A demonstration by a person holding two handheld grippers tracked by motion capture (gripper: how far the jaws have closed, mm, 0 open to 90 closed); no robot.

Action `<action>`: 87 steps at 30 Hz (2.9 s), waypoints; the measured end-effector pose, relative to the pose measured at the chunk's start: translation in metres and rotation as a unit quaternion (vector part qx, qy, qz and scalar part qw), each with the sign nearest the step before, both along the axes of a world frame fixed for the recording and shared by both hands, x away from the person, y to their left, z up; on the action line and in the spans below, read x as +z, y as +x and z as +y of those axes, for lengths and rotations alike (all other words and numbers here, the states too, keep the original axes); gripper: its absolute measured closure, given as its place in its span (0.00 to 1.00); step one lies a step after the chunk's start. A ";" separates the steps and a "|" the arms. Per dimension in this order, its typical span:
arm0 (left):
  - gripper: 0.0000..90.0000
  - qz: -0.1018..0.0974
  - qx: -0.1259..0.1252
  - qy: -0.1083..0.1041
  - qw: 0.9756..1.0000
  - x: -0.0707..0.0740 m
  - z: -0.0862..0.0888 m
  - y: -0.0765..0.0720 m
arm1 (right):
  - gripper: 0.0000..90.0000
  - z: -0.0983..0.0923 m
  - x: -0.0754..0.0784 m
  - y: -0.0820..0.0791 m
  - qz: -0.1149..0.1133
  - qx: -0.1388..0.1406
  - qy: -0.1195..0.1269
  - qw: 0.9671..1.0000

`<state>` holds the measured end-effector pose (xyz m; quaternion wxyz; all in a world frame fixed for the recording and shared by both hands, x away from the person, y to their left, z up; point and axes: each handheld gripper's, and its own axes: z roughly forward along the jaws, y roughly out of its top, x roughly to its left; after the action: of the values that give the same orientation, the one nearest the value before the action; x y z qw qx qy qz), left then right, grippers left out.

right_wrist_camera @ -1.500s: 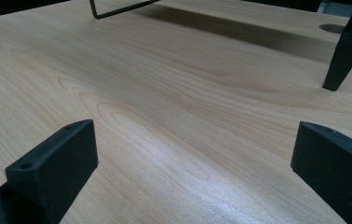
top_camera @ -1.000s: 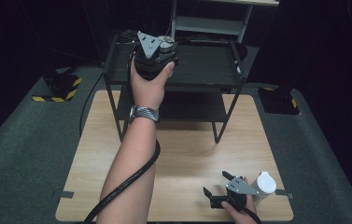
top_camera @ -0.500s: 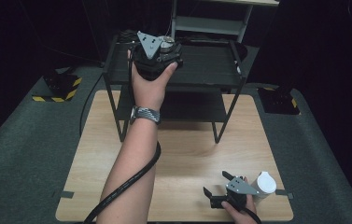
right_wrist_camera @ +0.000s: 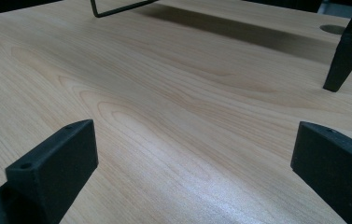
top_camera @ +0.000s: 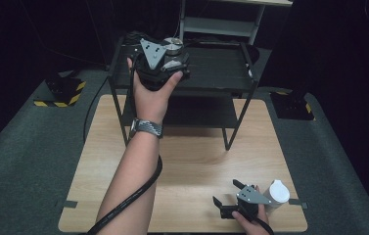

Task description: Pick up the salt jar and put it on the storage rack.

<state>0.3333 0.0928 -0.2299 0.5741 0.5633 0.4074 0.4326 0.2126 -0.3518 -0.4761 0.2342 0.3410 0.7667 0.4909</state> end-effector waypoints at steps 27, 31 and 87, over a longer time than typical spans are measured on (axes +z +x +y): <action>0.00 -0.015 -0.019 0.005 1.000 -0.029 0.021 -0.047 | 0.00 0.002 0.000 -0.001 -0.006 0.002 -0.006 1.000; 0.00 -0.015 -0.023 0.006 1.000 -0.037 0.023 -0.052 | 0.00 0.002 0.000 -0.002 -0.007 0.003 -0.007 1.000; 0.00 0.083 -0.100 0.028 0.991 -0.209 0.062 -0.143 | 0.00 0.005 0.001 -0.002 -0.008 0.006 -0.012 1.000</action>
<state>0.1904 0.1546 -0.4391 0.5623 0.6512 0.3833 0.3361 0.2107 -0.3472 -0.4755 0.2413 0.3298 0.7729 0.4854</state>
